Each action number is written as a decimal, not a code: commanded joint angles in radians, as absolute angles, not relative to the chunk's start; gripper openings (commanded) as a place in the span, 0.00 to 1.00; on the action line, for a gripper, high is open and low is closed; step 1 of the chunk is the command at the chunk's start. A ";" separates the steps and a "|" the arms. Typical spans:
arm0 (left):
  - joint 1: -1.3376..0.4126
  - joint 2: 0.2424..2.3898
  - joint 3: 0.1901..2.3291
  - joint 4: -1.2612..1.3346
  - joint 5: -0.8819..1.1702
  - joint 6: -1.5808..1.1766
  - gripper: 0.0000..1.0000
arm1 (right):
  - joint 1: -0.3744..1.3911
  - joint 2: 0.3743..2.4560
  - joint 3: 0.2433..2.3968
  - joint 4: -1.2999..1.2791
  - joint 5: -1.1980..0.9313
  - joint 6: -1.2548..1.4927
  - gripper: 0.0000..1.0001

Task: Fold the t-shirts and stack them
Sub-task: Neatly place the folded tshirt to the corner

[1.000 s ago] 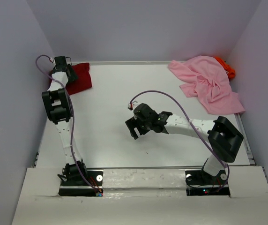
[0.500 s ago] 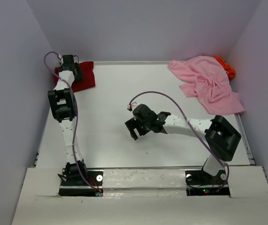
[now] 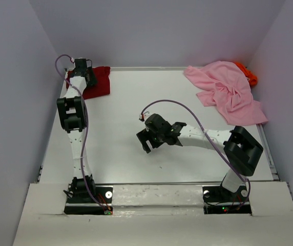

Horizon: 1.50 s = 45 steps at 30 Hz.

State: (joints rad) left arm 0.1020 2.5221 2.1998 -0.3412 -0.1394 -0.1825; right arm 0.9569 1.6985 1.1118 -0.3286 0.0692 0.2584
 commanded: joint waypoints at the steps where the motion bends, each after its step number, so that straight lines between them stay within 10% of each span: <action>1: 0.116 2.539 2.206 -0.400 -0.140 -0.173 0.85 | 0.965 1.683 1.140 -0.304 0.055 0.255 0.89; 45: 0.207 2.434 2.263 -0.379 -0.034 -0.222 0.88 | 0.965 1.686 1.092 -0.293 0.029 0.270 0.89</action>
State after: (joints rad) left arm 0.2153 2.5217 2.2219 -0.3538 -0.0486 -0.2199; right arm 0.9569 1.6985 1.0988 -0.3286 0.0437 0.2657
